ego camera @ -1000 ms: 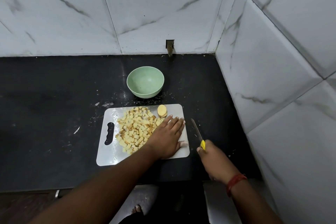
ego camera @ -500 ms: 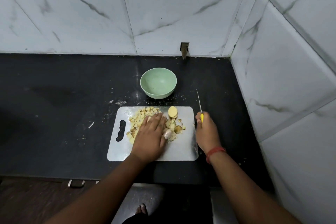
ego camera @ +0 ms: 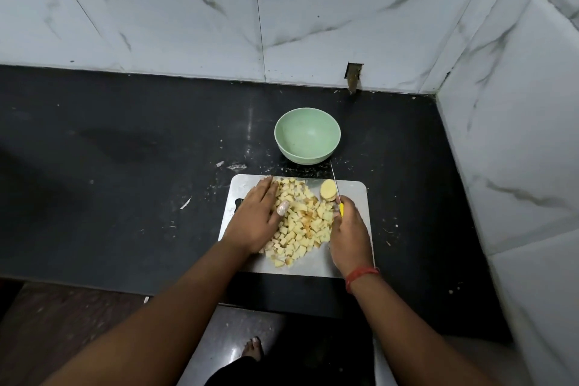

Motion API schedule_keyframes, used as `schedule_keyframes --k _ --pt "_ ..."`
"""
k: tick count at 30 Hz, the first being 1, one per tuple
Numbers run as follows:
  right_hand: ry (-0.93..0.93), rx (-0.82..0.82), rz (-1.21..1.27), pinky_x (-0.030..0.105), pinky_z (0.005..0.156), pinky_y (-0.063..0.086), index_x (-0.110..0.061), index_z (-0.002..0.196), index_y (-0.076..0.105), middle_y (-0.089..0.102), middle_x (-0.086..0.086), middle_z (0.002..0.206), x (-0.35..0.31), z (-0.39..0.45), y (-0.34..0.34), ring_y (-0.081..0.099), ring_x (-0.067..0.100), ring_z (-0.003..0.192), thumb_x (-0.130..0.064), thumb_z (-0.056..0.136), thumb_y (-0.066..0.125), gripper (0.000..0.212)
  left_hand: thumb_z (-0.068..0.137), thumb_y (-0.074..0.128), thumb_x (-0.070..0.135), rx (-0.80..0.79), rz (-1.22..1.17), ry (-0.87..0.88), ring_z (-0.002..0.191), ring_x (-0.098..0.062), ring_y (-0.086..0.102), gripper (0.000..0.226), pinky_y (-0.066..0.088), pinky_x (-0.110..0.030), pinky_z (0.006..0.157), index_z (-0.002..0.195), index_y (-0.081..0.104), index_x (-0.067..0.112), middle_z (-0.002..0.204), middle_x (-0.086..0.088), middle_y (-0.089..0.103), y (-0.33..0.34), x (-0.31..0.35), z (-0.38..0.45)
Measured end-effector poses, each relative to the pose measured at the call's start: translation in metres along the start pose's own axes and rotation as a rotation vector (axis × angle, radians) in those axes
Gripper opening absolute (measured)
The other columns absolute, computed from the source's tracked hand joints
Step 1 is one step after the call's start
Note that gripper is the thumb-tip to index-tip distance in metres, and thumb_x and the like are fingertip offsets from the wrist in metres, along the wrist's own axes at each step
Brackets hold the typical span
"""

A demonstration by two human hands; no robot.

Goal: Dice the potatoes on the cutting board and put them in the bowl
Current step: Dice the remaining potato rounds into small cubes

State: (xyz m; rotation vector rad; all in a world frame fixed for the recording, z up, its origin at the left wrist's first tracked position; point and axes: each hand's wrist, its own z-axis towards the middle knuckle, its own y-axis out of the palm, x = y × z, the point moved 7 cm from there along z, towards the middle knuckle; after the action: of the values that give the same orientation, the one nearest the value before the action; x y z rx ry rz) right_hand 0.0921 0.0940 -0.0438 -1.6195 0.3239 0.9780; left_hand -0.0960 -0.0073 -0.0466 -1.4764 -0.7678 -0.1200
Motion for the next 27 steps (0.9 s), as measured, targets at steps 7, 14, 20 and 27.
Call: schedule_keyframes --k 7,14,20,27 --pt "0.041 0.039 0.024 0.026 0.105 0.041 -0.018 0.141 0.042 0.054 0.000 0.136 -0.019 -0.013 0.022 0.050 0.016 0.126 -0.006 0.098 0.044 0.044 0.096 0.015 0.073 -0.004 -0.084 0.070 0.155 -0.012 0.014 0.089 0.014 -0.031 0.126 0.161 0.027 0.014 0.169 -0.001 0.019 0.002 -0.006 0.005" --pt "0.098 0.057 0.050 0.030 0.105 0.043 -0.019 0.141 0.042 0.054 0.000 0.136 -0.022 -0.015 0.026 0.050 0.016 0.126 -0.011 0.100 0.044 0.041 0.097 0.016 0.071 0.037 -0.155 0.108 0.154 -0.014 0.019 0.087 0.018 -0.036 0.127 0.158 0.034 0.013 0.167 -0.003 0.024 0.002 -0.006 0.005" --pt "0.126 0.042 0.196 0.022 0.098 0.045 -0.028 0.129 0.050 0.059 -0.012 0.128 -0.026 -0.016 0.018 0.055 0.002 0.116 -0.014 0.101 0.042 0.032 0.104 0.039 0.033 0.026 -0.493 0.040 0.151 -0.009 0.026 0.055 0.022 -0.037 0.126 0.158 0.036 0.020 0.165 0.006 0.028 -0.007 -0.010 0.006" --pt "0.253 0.136 0.502 0.025 0.090 0.048 -0.030 0.111 0.056 0.069 -0.012 0.111 -0.016 -0.015 0.000 0.062 0.003 0.106 -0.015 0.102 0.044 0.021 0.104 0.036 0.060 0.116 -1.071 -0.265 0.132 -0.003 0.051 0.051 0.039 -0.034 0.116 0.146 0.052 0.036 0.140 0.013 0.058 -0.015 -0.028 0.005"
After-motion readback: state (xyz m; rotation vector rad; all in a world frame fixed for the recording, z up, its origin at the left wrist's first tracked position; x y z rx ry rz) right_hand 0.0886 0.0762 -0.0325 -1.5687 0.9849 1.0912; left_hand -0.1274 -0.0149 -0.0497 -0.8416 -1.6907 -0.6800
